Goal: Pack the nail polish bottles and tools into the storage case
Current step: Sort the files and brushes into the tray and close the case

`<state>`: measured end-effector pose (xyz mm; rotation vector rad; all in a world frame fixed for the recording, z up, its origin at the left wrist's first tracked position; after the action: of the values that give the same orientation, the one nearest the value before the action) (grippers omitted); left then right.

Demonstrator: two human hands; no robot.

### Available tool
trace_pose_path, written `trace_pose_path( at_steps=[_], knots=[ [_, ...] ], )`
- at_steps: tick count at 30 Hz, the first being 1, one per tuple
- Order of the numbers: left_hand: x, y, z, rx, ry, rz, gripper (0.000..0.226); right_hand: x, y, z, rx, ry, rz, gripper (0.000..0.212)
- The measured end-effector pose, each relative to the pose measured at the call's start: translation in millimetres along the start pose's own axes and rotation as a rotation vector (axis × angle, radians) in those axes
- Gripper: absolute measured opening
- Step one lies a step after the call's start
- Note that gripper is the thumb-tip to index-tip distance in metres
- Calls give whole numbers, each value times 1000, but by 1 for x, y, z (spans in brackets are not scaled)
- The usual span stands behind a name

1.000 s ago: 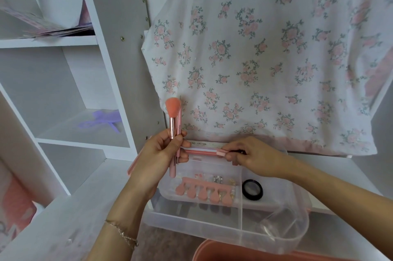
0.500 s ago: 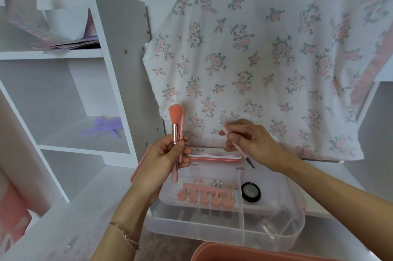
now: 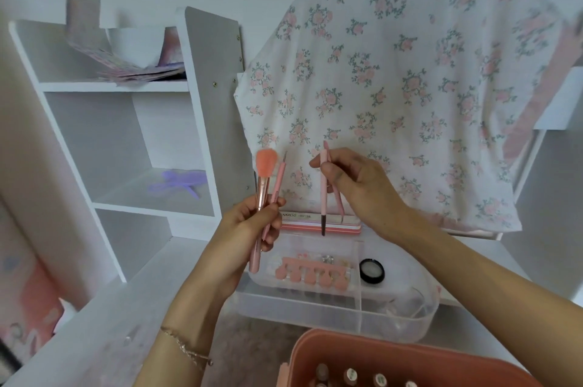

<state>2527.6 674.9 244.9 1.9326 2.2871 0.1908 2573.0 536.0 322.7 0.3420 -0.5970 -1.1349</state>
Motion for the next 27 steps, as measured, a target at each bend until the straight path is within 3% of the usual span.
trace_pose_path(
  at_steps=[6,11,15,19,23,27],
  knots=[
    [11,-37,5,46,-214,59,25,-6,-26,15,-41,100,-43,20],
    [28,-68,26,95,-216,-21,23,-27,-55,-15,-353,683,-76,17],
    [33,-86,37,93,-314,-137,20,-47,-75,-24,-429,795,-94,15],
    [29,-95,34,30,-445,-174,28,-78,-99,-30,-473,677,-21,12],
    [34,-99,28,-22,-400,-254,26,-90,-114,-19,-250,46,95,18],
    [40,-103,26,-59,-325,-336,24,-101,-122,-12,-167,-111,188,14]
  ],
)
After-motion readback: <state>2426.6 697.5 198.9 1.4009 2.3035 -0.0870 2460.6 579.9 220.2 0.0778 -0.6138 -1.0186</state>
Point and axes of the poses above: each hand's wrist, its own y-axis towards the middle knuckle, its own x-axis out of the back of the hand, z = x × y, the point moved 10 cm from there along y, towards the middle knuckle, and after that the axes turned 4 degrees about y, right-handed, at the moved point
